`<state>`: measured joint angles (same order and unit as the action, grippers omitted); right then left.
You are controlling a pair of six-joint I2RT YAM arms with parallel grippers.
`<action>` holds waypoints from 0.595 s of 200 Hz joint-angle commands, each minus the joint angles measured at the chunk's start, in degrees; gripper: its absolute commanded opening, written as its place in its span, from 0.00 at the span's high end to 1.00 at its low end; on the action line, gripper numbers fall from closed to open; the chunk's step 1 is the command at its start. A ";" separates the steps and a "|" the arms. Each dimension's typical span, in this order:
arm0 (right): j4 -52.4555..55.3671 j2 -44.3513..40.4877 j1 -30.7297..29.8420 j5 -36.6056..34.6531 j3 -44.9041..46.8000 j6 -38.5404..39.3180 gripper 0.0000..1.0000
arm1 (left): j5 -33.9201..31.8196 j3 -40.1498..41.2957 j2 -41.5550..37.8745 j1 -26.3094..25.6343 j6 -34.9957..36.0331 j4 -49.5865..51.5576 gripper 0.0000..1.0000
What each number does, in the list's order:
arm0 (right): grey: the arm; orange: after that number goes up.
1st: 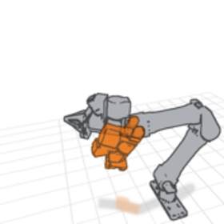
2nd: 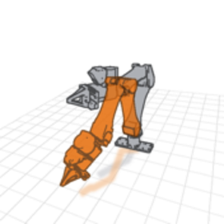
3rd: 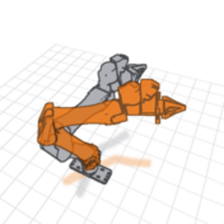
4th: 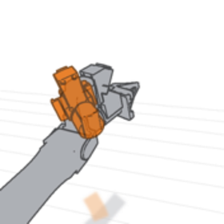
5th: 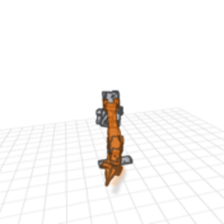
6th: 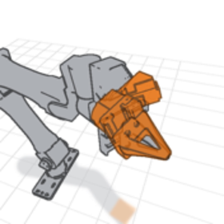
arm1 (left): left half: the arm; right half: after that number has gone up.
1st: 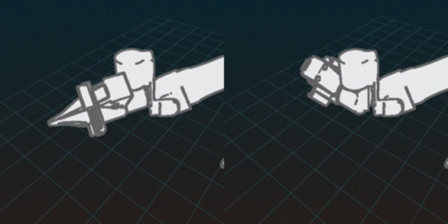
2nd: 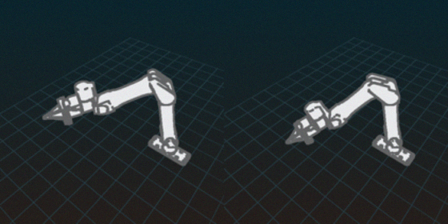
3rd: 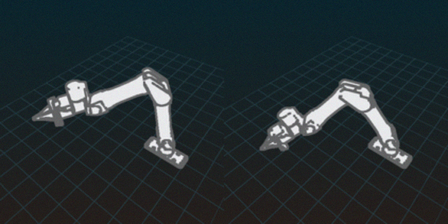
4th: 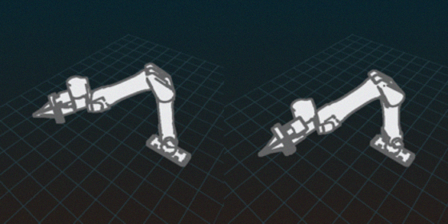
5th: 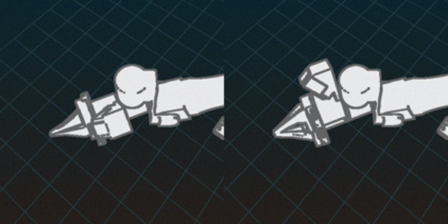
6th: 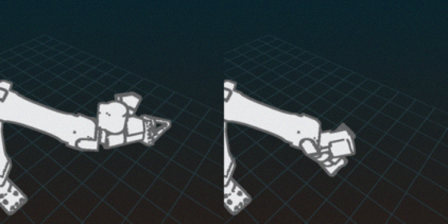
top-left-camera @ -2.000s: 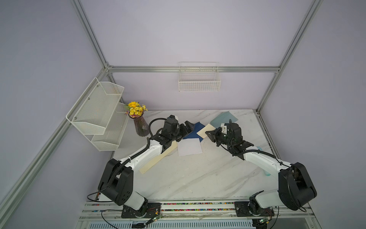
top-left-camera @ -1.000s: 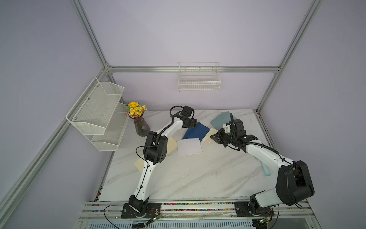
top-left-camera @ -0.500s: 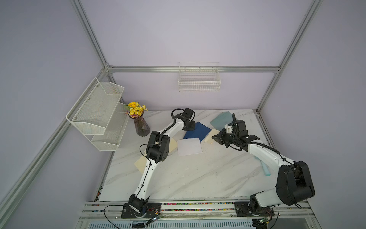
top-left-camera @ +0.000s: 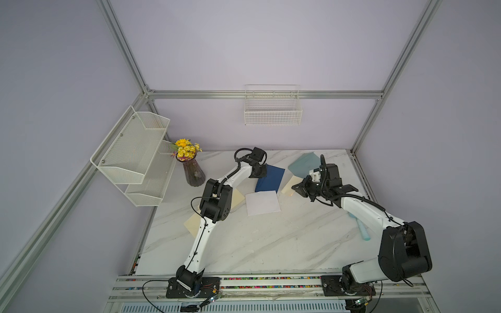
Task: Fold the letter paper in half and place it into the envelope
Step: Pick up the envelope from the center of the board.
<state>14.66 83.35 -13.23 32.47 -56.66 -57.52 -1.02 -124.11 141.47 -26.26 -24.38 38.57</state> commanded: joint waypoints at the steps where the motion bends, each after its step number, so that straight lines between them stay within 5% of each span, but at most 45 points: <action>1: 1.26 -2.16 0.14 -0.17 0.98 0.70 1.00 | -1.98 0.34 -5.71 0.38 1.18 -1.81 1.00; 119: 2.41 -2.06 0.17 -1.08 -0.71 1.42 1.00 | -1.90 3.23 -13.51 0.62 0.22 -11.74 1.00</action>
<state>16.43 81.36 -13.23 32.36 -55.81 -56.90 -3.22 -120.07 131.92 -26.24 -24.40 30.04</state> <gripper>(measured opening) 0.051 0.047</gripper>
